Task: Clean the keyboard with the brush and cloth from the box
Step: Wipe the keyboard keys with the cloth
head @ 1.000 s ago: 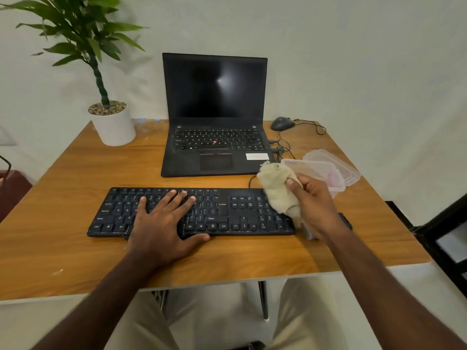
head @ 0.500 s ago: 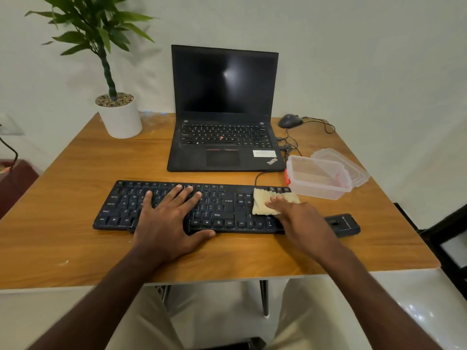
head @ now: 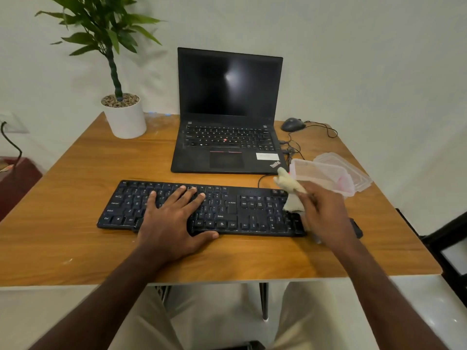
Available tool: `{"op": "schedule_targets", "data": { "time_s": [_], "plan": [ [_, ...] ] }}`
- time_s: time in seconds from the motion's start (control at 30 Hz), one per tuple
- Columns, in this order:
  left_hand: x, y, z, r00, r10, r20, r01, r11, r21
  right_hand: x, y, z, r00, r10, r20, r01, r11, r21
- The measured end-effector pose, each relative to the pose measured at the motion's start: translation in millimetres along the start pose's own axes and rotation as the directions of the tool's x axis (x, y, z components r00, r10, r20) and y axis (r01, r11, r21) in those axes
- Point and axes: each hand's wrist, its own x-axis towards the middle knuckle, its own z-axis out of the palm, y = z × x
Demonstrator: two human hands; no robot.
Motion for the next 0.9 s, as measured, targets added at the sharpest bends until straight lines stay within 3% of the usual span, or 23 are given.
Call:
{"op": "schedule_targets", "data": {
  "time_s": [0.1, 0.2, 0.27, 0.33, 0.43, 0.53, 0.6, 0.7, 0.73, 0.8, 0.9],
  "plan": [
    [1, 0, 1, 1.0, 0.01, -0.014, -0.01, 1.0, -0.01, -18, -5, 18, 0.978, 0.063, 0.196, -0.024, 0.981, -0.194],
    [1, -1, 2, 1.0, 0.013, -0.014, -0.013, 1.0, -0.005, -38, -22, 43, 0.978, 0.064, 0.201, -0.014, 0.971, -0.24],
    [1, 0, 2, 1.0, 0.013, -0.007, -0.013, 1.0, 0.005, -40, -34, 54, 0.988, 0.019, 0.153, 0.0, 0.993, -0.122],
    [0, 1, 1, 1.0, 0.013, -0.004, -0.013, 1.0, 0.005, -33, -44, 59, 0.984, 0.069, 0.164, -0.074, 0.997, 0.023],
    [0, -1, -2, 1.0, 0.016, -0.002, -0.016, 1.0, -0.018, -12, -54, 61, 0.965, 0.184, 0.189, -0.241, 0.908, 0.344],
    [-11, -11, -6, 0.998, 0.024, -0.054, -0.028, 0.998, -0.064, -2, -60, 58, 0.966, 0.212, 0.15, -0.259, 0.828, 0.498],
    [-23, -31, -8, 0.994, -0.022, -0.109, 0.01, 0.994, -0.111, -1, -61, 55, 0.948, 0.242, 0.209, -0.319, 0.71, 0.627],
    [-45, -81, -17, 0.973, -0.201, -0.11, 0.177, 0.964, -0.197, 1, -72, 58, 0.844, 0.266, 0.466, -0.531, 0.29, 0.796],
    [-52, -100, -20, 0.965, -0.255, -0.069, 0.235, 0.949, -0.211, 1, -76, 63, 0.822, 0.251, 0.51, -0.563, 0.235, 0.792],
    [-60, -130, -26, 0.952, -0.304, 0.034, 0.304, 0.927, -0.22, 2, -89, 78, 0.805, 0.209, 0.556, -0.594, 0.26, 0.761],
    [-68, -148, -28, 0.946, -0.286, 0.151, 0.315, 0.919, -0.237, 11, -118, 105, 0.81, 0.15, 0.568, -0.571, 0.426, 0.702]
  ]
}}
